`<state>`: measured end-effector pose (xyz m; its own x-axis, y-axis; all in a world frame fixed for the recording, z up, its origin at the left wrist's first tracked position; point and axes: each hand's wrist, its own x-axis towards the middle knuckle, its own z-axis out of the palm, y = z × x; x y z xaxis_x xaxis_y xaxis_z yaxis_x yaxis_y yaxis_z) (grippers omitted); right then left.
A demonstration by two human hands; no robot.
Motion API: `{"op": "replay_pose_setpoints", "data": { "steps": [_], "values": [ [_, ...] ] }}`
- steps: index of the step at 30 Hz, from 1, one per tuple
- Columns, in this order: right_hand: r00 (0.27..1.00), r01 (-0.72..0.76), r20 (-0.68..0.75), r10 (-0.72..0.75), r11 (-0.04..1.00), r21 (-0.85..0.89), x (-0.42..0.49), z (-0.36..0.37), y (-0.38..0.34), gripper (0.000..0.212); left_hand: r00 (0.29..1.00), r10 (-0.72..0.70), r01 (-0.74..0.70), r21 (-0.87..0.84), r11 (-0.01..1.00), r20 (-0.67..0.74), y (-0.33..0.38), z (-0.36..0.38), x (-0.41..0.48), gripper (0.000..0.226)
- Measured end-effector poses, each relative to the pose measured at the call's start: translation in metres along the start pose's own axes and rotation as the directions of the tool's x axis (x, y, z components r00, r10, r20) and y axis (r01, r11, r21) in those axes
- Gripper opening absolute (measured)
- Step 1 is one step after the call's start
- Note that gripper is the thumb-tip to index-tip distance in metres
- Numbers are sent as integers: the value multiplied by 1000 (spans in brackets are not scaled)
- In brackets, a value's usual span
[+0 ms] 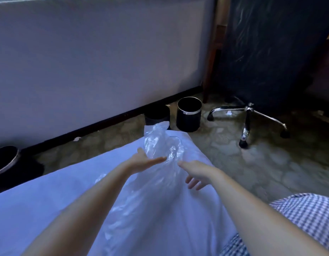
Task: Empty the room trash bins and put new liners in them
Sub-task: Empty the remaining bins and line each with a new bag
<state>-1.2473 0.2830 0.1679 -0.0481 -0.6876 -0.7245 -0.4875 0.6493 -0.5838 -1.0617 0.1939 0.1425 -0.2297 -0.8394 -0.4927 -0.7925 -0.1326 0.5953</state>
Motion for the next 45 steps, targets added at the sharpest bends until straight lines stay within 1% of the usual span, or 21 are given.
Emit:
{"op": "replay_pose_setpoints", "data": {
  "steps": [2, 4, 6, 8, 10, 12, 15, 17, 20, 23, 26, 28, 30, 31, 33, 35, 36, 37, 40, 42, 45],
  "values": [
    [1000, 10, 14, -13, 988, 152, 4, 14, 6, 57, 998, -9, 6, 46, 999, 65, -5, 16, 1, 114],
    [1000, 22, 10, -26, 956, 292, 10, 27, 9, 53, 997, 12, -15, 32, 999, 74, -4, 32, 3, 90],
    [998, 56, -23, -51, 920, 387, 13, 32, 10, 57, 992, 75, -66, -88, 994, 103, 3, 43, 3, 68],
    [991, 128, -91, -95, 860, 493, 13, 26, 7, 62, 974, 169, -125, -260, 957, 154, 19, 46, -2, 54],
    [972, 223, -195, -134, 793, 566, 13, 12, 4, 61, 968, 203, -140, -355, 924, 146, 41, 45, -7, 59],
    [937, 311, -317, -148, 768, 560, 14, -6, 3, 69, 967, 209, -137, -391, 910, 149, 67, 44, -13, 67],
    [855, 451, -482, -192, 736, 506, 3, -34, 5, 65, 927, 319, -192, -484, 854, 195, 111, 43, -21, 50],
    [798, 522, -561, -221, 718, 461, -9, -58, 8, 62, 883, 394, -208, -539, 816, 256, 143, 47, -29, 48],
    [700, 566, -688, -192, 736, 370, -23, -100, 18, 66, 797, 508, -253, -583, 772, 326, 190, 62, -34, 42],
    [595, 646, -788, -155, 676, 355, -36, -144, 33, 31, 716, 600, -304, -614, 729, 358, 236, 85, -34, 42],
    [538, 682, -841, -57, 617, 394, -51, -184, 55, 31, 685, 634, -346, -605, 717, 359, 277, 111, -25, 47],
    [534, 672, -845, -19, 616, 411, -56, -209, 77, 29, 670, 621, -326, -589, 739, 408, 301, 128, -14, 40],
    [549, 668, -836, 13, 594, 448, -58, -233, 98, 33, 649, 613, -358, -531, 768, 450, 322, 143, -1, 24],
    [556, 668, -830, 26, 580, 466, -58, -245, 107, 37, 656, 600, -381, -486, 786, 457, 332, 150, 6, 22],
    [563, 664, -826, 36, 575, 478, -53, -268, 123, 41, 682, 567, -404, -408, 819, 463, 351, 164, 19, 40],
    [569, 657, -821, 45, 574, 488, -42, -289, 134, 44, 712, 536, -371, -404, 836, 454, 371, 179, 34, 64],
    [572, 659, -818, 56, 562, 500, -36, -300, 140, 43, 734, 526, -356, -415, 837, 430, 381, 185, 41, 67],
    [580, 656, -811, 75, 547, 520, -29, -311, 143, 42, 751, 524, -349, -432, 832, 402, 392, 190, 48, 60],
    [650, 622, -744, 153, 456, 637, -5, -352, 149, 39, 784, 533, -354, -478, 804, 317, 425, 201, 78, 11],
    [711, 597, -684, 166, 373, 711, 10, -380, 148, 33, 807, 524, -357, -482, 800, 272, 445, 206, 102, 10],
    [778, 541, -613, 141, 347, 766, 33, -416, 137, 32, 840, 500, -368, -457, 810, 210, 468, 206, 136, 21]
  ]
}}
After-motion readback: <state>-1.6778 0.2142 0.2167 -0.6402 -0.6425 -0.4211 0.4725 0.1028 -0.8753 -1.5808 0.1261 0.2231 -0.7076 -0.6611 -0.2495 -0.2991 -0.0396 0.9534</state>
